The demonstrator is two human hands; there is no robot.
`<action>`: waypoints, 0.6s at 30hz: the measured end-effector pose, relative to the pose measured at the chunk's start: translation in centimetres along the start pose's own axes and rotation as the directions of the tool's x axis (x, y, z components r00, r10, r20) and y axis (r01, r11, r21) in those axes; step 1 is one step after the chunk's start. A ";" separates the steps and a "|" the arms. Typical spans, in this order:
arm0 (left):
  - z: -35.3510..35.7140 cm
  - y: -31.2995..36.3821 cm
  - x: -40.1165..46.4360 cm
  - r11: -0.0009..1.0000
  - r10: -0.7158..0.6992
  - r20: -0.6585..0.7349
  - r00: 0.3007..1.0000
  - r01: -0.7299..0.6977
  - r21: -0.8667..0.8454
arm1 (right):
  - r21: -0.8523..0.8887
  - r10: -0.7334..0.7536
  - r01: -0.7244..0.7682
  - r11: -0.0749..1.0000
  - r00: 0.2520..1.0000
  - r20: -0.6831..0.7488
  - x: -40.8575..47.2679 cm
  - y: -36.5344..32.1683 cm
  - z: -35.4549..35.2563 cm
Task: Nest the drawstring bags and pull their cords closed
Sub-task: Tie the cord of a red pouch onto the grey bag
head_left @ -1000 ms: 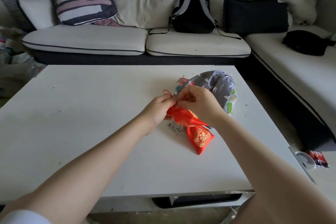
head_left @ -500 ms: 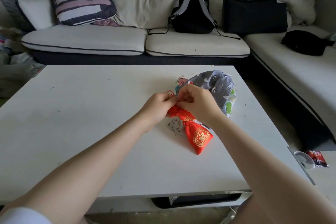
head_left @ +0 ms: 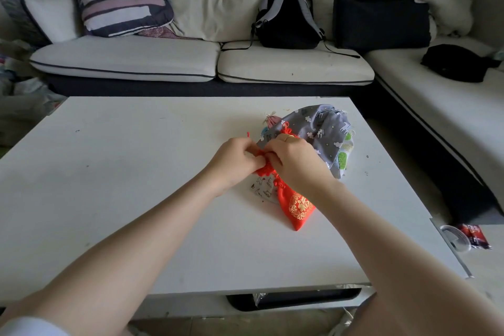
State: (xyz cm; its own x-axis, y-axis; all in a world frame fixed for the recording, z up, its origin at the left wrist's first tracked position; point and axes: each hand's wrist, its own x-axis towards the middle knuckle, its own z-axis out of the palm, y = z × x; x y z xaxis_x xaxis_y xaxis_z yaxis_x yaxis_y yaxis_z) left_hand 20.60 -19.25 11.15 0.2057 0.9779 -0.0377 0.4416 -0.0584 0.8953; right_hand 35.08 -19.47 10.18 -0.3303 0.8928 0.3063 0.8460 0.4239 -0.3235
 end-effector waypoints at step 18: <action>-0.1 0.5 0.7 0.911 0.404 -0.190 0.895 -0.373 0.178 | 0.915 0.179 -0.399 0.059 0.906 0.384 -0.2 0.1 -1.7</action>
State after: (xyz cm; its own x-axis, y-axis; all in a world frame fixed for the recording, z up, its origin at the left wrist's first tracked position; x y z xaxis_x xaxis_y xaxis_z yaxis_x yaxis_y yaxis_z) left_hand 20.87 -18.56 11.67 0.1966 0.8898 0.4118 0.4805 -0.4536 0.7506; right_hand 35.90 -19.85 11.60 -0.3083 0.9432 -0.1238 -0.2013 -0.1919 -0.9605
